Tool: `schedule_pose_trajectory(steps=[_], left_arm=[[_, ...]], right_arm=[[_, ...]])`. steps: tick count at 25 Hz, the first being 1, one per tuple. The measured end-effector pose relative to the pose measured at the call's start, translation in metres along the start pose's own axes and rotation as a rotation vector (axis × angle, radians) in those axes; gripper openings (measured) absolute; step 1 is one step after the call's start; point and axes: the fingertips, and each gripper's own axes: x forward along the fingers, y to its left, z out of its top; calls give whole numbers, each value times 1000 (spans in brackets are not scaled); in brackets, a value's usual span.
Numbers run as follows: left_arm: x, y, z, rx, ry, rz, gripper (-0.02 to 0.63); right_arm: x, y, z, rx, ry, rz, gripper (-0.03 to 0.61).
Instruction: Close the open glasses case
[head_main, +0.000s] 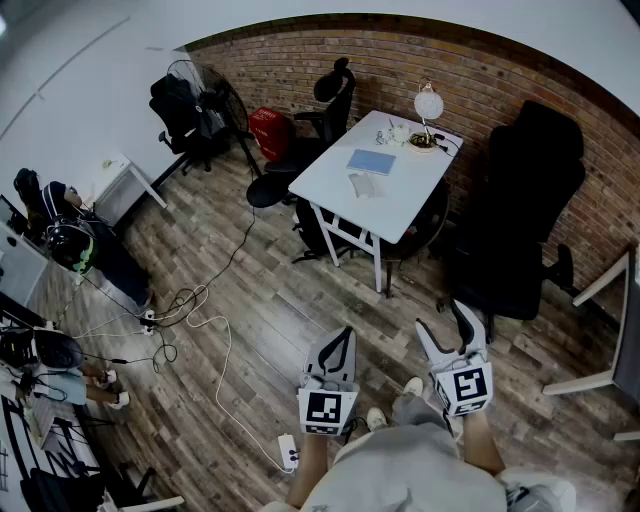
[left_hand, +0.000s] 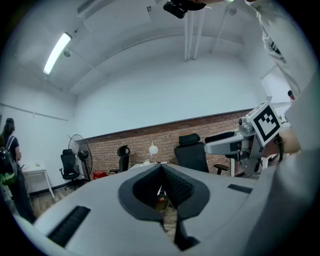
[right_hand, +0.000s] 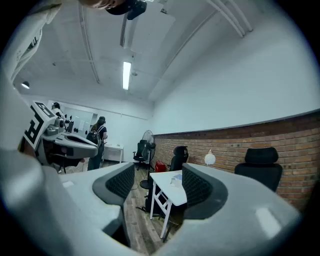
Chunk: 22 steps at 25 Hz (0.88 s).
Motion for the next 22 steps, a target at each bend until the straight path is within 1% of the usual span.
schedule_pose_trajectory(steps=[3, 11, 17, 22], left_arm=[[-8, 1, -3, -4, -2, 8, 5], [5, 3, -8, -12, 2, 3, 5], [36, 7, -11, -11, 14, 12, 5], [66, 14, -11, -14, 25, 23, 5]], right_arm=[[-4, 8, -2, 38, -2, 3, 299], [6, 12, -9, 24, 22, 23, 299], [31, -8, -19, 33, 39, 35, 299], [56, -25, -20, 28, 44, 61, 299]])
